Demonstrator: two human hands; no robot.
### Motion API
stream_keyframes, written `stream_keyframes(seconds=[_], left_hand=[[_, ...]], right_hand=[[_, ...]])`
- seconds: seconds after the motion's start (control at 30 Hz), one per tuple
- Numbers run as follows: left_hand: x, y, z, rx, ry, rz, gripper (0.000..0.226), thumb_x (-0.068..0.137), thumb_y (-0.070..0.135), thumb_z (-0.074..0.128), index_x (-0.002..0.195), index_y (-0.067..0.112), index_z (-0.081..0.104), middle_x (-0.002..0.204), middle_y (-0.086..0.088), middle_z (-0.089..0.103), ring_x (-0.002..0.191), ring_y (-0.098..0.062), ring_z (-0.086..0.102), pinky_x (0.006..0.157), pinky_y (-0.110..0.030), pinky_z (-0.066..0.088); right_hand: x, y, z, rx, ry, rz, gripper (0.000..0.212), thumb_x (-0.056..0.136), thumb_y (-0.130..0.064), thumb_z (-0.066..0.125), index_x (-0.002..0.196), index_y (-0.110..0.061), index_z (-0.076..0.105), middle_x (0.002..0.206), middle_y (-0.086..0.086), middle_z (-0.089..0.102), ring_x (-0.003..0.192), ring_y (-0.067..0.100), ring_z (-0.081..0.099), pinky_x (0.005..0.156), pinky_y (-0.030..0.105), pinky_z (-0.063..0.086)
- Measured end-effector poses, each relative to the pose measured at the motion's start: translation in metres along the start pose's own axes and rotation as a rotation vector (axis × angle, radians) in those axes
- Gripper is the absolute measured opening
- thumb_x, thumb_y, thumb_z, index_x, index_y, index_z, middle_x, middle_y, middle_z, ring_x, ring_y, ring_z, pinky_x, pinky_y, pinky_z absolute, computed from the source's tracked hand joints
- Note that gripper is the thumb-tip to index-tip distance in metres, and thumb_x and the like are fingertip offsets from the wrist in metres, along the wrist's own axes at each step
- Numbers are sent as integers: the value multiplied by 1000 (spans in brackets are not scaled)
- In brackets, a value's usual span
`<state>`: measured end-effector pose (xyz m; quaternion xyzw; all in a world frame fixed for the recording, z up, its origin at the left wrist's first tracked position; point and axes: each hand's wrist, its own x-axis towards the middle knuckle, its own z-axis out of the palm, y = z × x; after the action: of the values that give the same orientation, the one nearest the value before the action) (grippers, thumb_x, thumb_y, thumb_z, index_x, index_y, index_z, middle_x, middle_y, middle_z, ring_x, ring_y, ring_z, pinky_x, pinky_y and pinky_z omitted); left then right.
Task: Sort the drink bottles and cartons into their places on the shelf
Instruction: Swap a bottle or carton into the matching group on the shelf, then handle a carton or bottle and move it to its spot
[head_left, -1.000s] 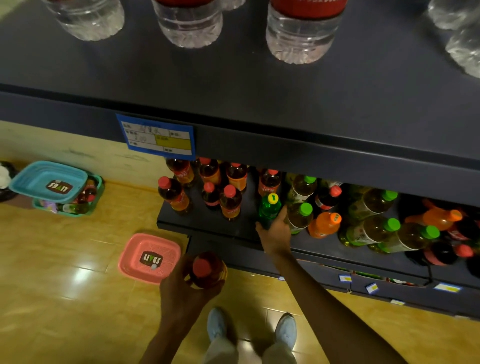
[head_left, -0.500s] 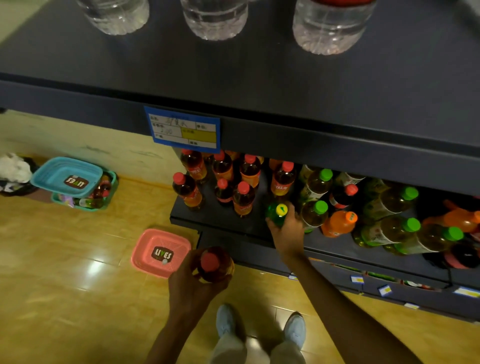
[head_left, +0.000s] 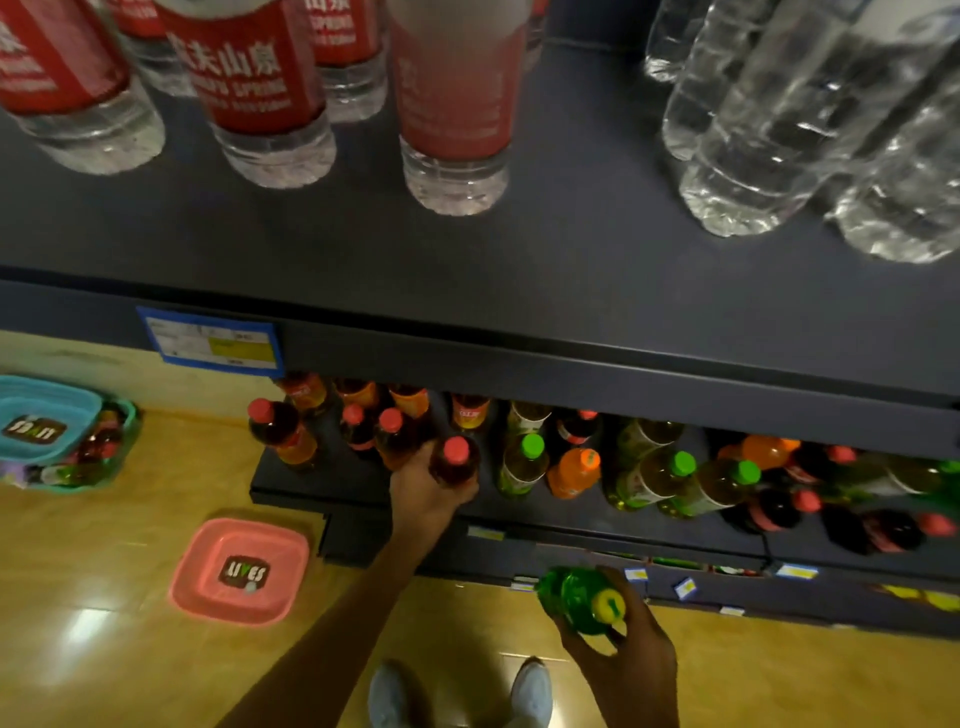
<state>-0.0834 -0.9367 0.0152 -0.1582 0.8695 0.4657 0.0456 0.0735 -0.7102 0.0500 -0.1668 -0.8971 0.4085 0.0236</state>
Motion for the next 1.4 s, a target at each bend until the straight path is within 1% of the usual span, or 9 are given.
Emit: stream_keyframes(seconds=[0.33, 0.57, 0.63, 0.83, 0.9, 1.07, 1.17, 1.27, 1.4], left_hand=[[53, -3, 52, 132, 6, -23, 55, 71, 39, 83, 118, 19, 63, 118, -3, 69, 112, -23, 61, 94, -27, 41], [-11, 0, 32, -166, -60, -127, 62, 74, 1, 80, 131, 8, 54, 127, -10, 62, 123, -29, 55, 100, -32, 44], [-60, -5, 24, -153, -147, -36, 70, 71, -6, 79, 134, 13, 54, 128, -1, 59, 124, -24, 55, 98, -16, 44], [-155, 26, 32, -4, -644, 169, 87, 59, 60, 81, 135, 58, 38, 123, 42, 55, 117, 21, 48, 97, -5, 41], [-162, 43, 39, 69, -569, 153, 71, 59, 65, 76, 122, 43, 55, 116, 25, 66, 114, 6, 58, 102, -23, 46], [-163, 54, 28, 101, -410, 164, 63, 49, 71, 72, 105, 49, 52, 87, 42, 56, 96, 10, 57, 85, 3, 31], [-163, 55, 15, 74, -340, 161, 72, 51, 54, 87, 114, 33, 59, 107, 20, 69, 108, -4, 63, 99, -25, 45], [-162, 53, -3, -19, -254, 113, 70, 48, 39, 94, 110, 28, 63, 102, 14, 72, 102, -8, 68, 97, -31, 52], [-164, 40, -32, -97, -178, 73, 67, 42, 50, 92, 100, 38, 61, 93, 23, 72, 95, 2, 68, 88, -15, 52]], right_hand=[[3, 44, -31, -35, 1, 24, 79, 47, -26, 97, 119, -19, 66, 99, -4, 69, 85, 15, 68, 72, 24, 60], [6, 35, -49, 23, -45, 49, 76, 54, -36, 91, 119, -42, 52, 100, -29, 61, 86, 2, 65, 71, -2, 46], [7, 23, -56, 3, -78, 25, 76, 54, -37, 89, 118, -44, 48, 100, -31, 59, 87, -1, 63, 71, -4, 44], [0, -14, -61, 59, -248, -126, 71, 59, -44, 87, 122, -37, 54, 112, -21, 64, 105, -13, 57, 80, 4, 49], [-5, -25, -58, 110, -291, -150, 75, 59, -42, 87, 126, -34, 54, 117, -19, 64, 108, -12, 56, 83, 6, 49], [-7, -41, -61, 158, -315, -203, 69, 64, -43, 84, 124, -44, 51, 117, -24, 62, 108, -11, 57, 87, 7, 48], [-3, -43, -66, 141, -420, -222, 75, 66, -52, 81, 131, -47, 45, 126, -32, 56, 117, -16, 49, 94, 3, 40], [7, -31, -77, 136, -473, -189, 81, 67, -50, 82, 137, -45, 41, 133, -31, 52, 122, -12, 48, 99, 10, 43], [23, 1, -97, 124, -341, -65, 73, 69, -24, 86, 132, -32, 50, 130, -16, 58, 121, 4, 55, 100, 26, 50]])
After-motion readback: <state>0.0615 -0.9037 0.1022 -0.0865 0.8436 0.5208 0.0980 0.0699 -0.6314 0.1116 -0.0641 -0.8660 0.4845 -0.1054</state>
